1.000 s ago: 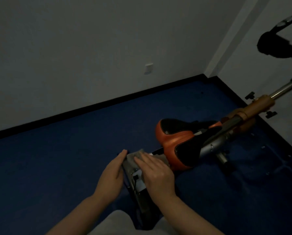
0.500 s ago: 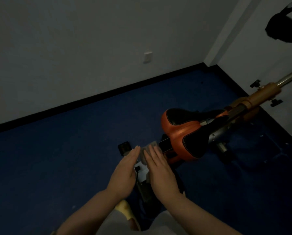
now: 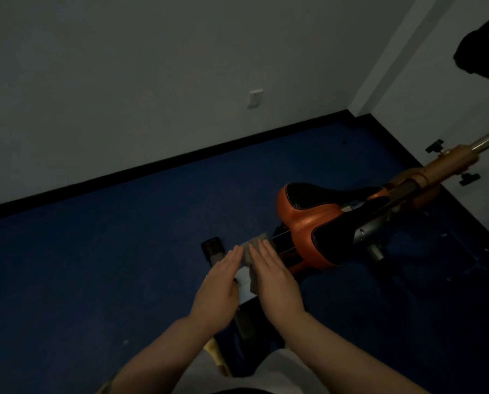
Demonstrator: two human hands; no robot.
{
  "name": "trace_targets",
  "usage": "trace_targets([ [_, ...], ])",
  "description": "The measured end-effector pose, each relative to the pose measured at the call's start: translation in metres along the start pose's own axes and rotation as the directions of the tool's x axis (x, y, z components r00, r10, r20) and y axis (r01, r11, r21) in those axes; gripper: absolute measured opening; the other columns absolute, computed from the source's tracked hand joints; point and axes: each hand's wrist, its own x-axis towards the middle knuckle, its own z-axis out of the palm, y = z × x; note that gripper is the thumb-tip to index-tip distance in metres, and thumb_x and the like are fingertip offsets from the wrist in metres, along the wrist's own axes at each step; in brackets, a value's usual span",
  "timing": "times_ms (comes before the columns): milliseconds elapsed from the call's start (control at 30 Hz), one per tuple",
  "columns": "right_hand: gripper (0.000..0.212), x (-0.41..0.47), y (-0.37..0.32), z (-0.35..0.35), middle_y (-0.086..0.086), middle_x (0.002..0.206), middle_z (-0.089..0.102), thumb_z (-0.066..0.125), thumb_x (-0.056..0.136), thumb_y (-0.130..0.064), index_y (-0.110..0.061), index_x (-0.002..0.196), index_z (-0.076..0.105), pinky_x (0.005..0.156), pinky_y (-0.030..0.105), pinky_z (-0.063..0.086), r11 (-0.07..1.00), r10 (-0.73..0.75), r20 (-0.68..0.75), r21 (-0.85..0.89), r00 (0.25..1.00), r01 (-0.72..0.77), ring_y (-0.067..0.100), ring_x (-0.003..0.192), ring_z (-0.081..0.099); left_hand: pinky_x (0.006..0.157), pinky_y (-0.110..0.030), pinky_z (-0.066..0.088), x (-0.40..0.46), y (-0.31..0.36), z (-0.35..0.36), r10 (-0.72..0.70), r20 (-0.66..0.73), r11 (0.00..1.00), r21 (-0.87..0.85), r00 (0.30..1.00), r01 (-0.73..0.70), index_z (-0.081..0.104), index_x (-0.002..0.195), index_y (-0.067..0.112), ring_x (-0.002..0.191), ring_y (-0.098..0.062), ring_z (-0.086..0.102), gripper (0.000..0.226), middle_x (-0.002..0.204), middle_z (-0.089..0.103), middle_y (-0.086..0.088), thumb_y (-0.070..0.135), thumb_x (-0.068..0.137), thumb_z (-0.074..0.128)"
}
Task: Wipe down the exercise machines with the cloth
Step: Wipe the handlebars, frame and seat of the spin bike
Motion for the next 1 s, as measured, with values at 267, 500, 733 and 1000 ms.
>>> trace_targets([
  [267,0.075,0.003,0.003,-0.002,0.01,0.154,0.032,0.067,0.081,0.004,-0.006,0.147,0.034,0.114,0.039,0.031,1.0,-0.008,-0.007,-0.021,1.0,0.008,0.023,0.144,0.026,0.121,-0.025,0.006,0.001,-0.001,-0.011,-0.026,0.021,0.999,0.031,0.999,0.025,0.01,0.149,0.026,0.145,-0.004,0.012,0.067,0.158,0.012,0.01,0.004,0.097,0.046],
  [500,0.077,0.005,0.001,-0.002,0.006,0.157,0.024,0.067,0.084,-0.003,-0.009,0.15,0.028,0.12,0.031,0.014,0.999,-0.01,0.02,-0.034,1.0,0.011,0.018,0.146,0.019,0.121,-0.031,0.013,0.003,0.001,-0.011,-0.049,0.03,0.999,0.02,0.998,0.048,0.013,0.151,0.026,0.144,-0.004,0.016,0.067,0.158,0.015,0.01,0.009,0.097,0.049],
  [733,0.064,0.015,0.004,-0.003,0.001,0.159,0.014,0.05,0.097,-0.004,-0.012,0.152,0.019,0.121,0.027,0.008,1.0,-0.004,-0.008,0.019,1.0,0.004,0.013,0.148,0.008,0.12,-0.029,0.013,0.004,0.002,-0.017,-0.057,-0.004,0.997,0.045,0.998,0.057,0.013,0.151,0.024,0.144,-0.004,0.017,0.065,0.157,0.015,0.01,0.014,0.098,0.05],
  [1000,0.056,0.025,0.008,-0.007,-0.004,0.157,0.015,0.045,0.1,-0.006,-0.013,0.151,0.023,0.113,0.011,-0.002,0.994,0.04,-0.001,0.105,0.999,-0.04,0.011,0.147,0.011,0.12,-0.026,0.01,0.004,0.001,-0.017,-0.083,0.011,0.996,0.047,0.997,0.082,0.012,0.153,0.023,0.143,-0.003,0.015,0.065,0.157,0.014,0.01,0.016,0.099,0.048],
])
